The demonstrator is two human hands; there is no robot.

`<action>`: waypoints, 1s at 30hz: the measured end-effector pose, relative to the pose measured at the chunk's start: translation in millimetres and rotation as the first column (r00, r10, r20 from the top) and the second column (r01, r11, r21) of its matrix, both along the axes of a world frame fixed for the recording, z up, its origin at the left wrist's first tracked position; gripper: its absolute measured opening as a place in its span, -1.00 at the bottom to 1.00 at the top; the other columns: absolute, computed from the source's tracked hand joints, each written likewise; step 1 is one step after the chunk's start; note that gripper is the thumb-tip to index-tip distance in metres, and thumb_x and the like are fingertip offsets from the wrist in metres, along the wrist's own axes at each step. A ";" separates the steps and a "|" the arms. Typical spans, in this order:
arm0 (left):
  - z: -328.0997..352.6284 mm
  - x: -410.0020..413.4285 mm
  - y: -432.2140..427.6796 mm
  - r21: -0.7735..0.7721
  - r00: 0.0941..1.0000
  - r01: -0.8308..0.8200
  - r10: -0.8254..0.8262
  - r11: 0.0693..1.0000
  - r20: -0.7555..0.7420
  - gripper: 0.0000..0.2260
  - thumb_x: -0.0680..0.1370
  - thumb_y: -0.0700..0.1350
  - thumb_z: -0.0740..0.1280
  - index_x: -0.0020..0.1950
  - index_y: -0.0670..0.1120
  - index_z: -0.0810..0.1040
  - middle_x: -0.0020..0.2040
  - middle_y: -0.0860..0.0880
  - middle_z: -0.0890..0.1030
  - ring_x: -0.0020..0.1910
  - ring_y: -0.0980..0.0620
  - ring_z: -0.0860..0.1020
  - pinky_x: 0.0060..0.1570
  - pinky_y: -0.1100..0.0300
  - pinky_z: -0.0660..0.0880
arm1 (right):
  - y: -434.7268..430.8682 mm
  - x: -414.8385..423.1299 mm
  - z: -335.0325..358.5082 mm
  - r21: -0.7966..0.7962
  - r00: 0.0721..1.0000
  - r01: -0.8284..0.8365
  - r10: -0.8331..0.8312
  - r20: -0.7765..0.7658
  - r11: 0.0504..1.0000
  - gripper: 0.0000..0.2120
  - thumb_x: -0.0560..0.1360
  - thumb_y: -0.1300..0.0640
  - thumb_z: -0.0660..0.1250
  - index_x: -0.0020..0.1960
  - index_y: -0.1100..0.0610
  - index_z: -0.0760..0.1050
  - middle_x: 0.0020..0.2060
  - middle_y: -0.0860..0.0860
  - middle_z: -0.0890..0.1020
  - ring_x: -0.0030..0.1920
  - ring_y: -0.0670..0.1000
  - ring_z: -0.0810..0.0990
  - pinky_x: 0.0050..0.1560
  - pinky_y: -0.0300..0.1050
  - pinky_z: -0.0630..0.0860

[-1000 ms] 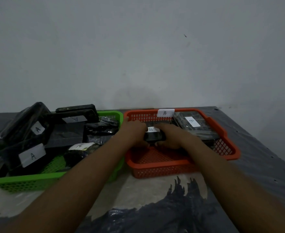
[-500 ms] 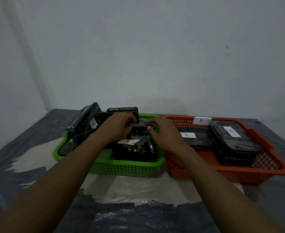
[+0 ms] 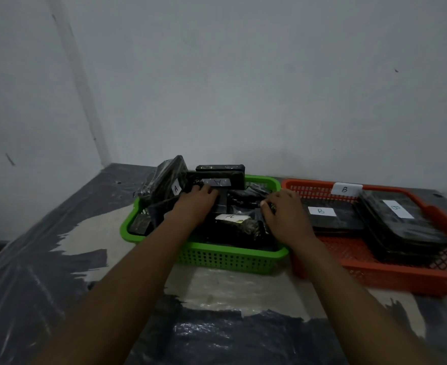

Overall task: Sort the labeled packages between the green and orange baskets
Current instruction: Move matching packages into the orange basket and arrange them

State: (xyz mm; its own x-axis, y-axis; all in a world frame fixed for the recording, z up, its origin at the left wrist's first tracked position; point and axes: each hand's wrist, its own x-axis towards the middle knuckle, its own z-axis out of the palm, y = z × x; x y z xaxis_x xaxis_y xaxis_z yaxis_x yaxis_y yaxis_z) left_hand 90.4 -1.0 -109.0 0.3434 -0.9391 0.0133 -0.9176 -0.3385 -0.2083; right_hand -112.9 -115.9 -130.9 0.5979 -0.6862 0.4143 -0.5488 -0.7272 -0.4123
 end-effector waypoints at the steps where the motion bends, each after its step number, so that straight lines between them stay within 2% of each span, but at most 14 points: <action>1: -0.3 -0.4 -1.0 -0.013 1.000 0.009 -0.008 1.000 0.026 -0.47 0.57 -0.21 0.34 0.51 -0.09 0.24 0.46 -0.16 0.30 0.36 -0.23 0.36 0.17 -0.22 0.50 | -0.1 0.3 -0.1 -0.004 1.000 0.001 -0.001 0.003 1.000 -0.70 0.65 0.00 0.21 0.08 0.15 0.64 0.05 0.04 0.60 0.30 0.05 0.34 0.16 -0.10 0.32; 4: 2.7 1.0 -2.1 -0.029 0.997 0.046 -0.044 0.999 0.059 -0.51 0.58 -0.23 0.31 0.49 -0.09 0.28 0.43 -0.14 0.36 0.33 -0.21 0.40 0.08 -0.15 0.52 | -0.5 0.5 0.8 -0.006 1.000 0.004 -0.004 0.015 1.000 -0.70 0.64 -0.01 0.22 0.07 0.14 0.65 0.04 0.03 0.60 0.29 0.05 0.34 0.13 -0.14 0.28; 9: 15.6 8.1 4.0 -0.020 0.995 0.091 -0.090 0.996 0.040 -0.52 0.49 -0.09 0.42 0.40 -0.01 0.44 0.32 -0.09 0.55 0.26 -0.16 0.54 0.14 -0.08 0.54 | -0.3 -1.3 0.3 0.000 1.000 -0.001 0.001 0.025 1.000 -0.70 0.64 -0.02 0.22 0.07 0.13 0.66 0.04 0.03 0.61 0.30 0.04 0.34 0.11 -0.15 0.26; 12: 27.6 9.5 11.8 -0.113 0.990 0.132 -0.125 0.985 0.065 -0.51 0.51 -0.06 0.35 0.45 0.01 0.40 0.26 -0.10 0.58 0.19 -0.15 0.58 0.04 -0.01 0.56 | 0.5 -0.7 0.2 0.013 1.000 -0.004 0.004 0.022 1.000 -0.70 0.64 -0.03 0.23 0.08 0.13 0.65 0.05 0.03 0.60 0.32 0.05 0.33 0.16 -0.09 0.33; 15: 38.1 10.0 22.0 -0.227 0.985 0.172 -0.170 0.959 0.026 -0.53 0.53 -0.01 0.36 0.43 0.01 0.40 0.24 -0.07 0.59 0.18 -0.12 0.57 0.00 0.05 0.51 | 2.5 -1.4 1.1 0.014 0.998 -0.025 0.025 0.051 1.000 -0.72 0.63 -0.03 0.24 0.07 0.12 0.65 0.01 0.03 0.59 0.30 0.06 0.36 0.13 -0.06 0.36; 17: 44.4 9.0 27.3 -0.251 0.983 0.175 -0.183 0.952 -0.008 -0.54 0.53 0.01 0.37 0.41 -0.01 0.39 0.23 -0.08 0.59 0.18 -0.12 0.57 -0.01 0.07 0.48 | 5.1 -1.6 3.4 -0.013 0.997 -0.025 0.026 0.074 1.000 -0.75 0.61 -0.06 0.27 0.07 0.07 0.63 0.00 0.00 0.59 0.24 0.06 0.43 0.19 -0.02 0.40; 20: 52.0 2.6 32.4 -0.260 0.971 0.208 -0.231 0.943 -0.060 -0.55 0.53 0.00 0.37 0.40 -0.02 0.39 0.22 -0.07 0.58 0.19 -0.12 0.55 0.03 0.05 0.50 | 9.8 -1.0 9.2 -0.148 0.991 -0.023 0.042 0.130 0.989 -0.69 0.56 -0.13 0.32 0.22 0.00 0.55 0.11 -0.04 0.59 0.22 0.03 0.47 0.37 0.17 0.36; 22: 56.4 -4.5 33.5 -0.273 0.958 0.249 -0.278 0.929 -0.074 -0.54 0.53 0.00 0.37 0.41 -0.02 0.38 0.21 -0.07 0.58 0.17 -0.12 0.55 0.04 0.03 0.50 | 14.4 -0.1 14.3 -0.206 0.971 -0.142 0.177 0.159 0.968 -0.49 0.51 -0.18 0.37 0.39 -0.04 0.41 0.25 -0.05 0.53 0.29 -0.01 0.43 0.38 0.00 0.38; 24: 58.6 -11.7 33.5 -0.293 0.942 0.298 -0.330 0.908 -0.064 -0.54 0.54 0.04 0.36 0.39 -0.04 0.38 0.16 -0.07 0.59 0.11 -0.12 0.57 0.00 0.00 0.51 | 22.4 3.8 22.0 -0.124 0.934 -0.305 0.322 0.154 0.944 -0.35 0.48 -0.18 0.42 0.49 -0.15 0.26 0.35 -0.10 0.47 0.34 -0.11 0.39 0.25 -0.27 0.38; 25: 59.4 -14.5 33.6 -0.307 0.933 0.320 -0.355 0.896 -0.064 -0.54 0.54 0.07 0.36 0.38 -0.04 0.37 0.13 -0.07 0.60 0.07 -0.12 0.57 -0.03 0.00 0.52 | 25.7 6.6 25.7 -0.076 0.914 -0.362 0.369 0.166 0.929 -0.35 0.49 -0.14 0.43 0.49 -0.17 0.25 0.35 -0.12 0.47 0.33 -0.13 0.41 0.22 -0.31 0.40; 26: 59.6 -16.4 34.1 -0.329 0.923 0.337 -0.379 0.882 -0.071 -0.54 0.54 0.08 0.36 0.38 -0.02 0.35 0.10 -0.06 0.60 0.02 -0.11 0.58 -0.07 -0.01 0.53 | 27.6 9.3 28.6 -0.044 0.895 -0.396 0.397 0.203 0.917 -0.41 0.50 -0.07 0.44 0.46 -0.16 0.29 0.32 -0.12 0.52 0.30 -0.14 0.47 0.21 -0.27 0.46; 28: 59.7 -16.9 36.0 -0.417 0.895 0.346 -0.429 0.840 -0.121 -0.55 0.52 0.07 0.39 0.34 0.03 0.32 0.06 -0.02 0.60 -0.07 -0.07 0.59 -0.12 -0.01 0.55 | 27.6 11.5 35.3 0.002 0.868 -0.423 0.405 0.289 0.906 -0.57 0.54 0.05 0.43 0.36 -0.05 0.40 0.19 -0.09 0.62 0.20 -0.11 0.57 0.18 -0.07 0.57; 30: 59.7 -14.1 39.6 -0.564 0.842 0.280 -0.481 0.777 -0.245 -0.55 0.49 0.03 0.44 0.28 0.07 0.31 0.08 0.04 0.60 -0.08 0.02 0.61 -0.11 0.00 0.59 | 26.1 8.2 41.1 0.092 0.854 -0.439 0.383 0.352 0.894 -0.66 0.56 0.07 0.40 0.31 0.02 0.45 0.14 -0.07 0.64 0.17 -0.12 0.61 0.16 -0.05 0.61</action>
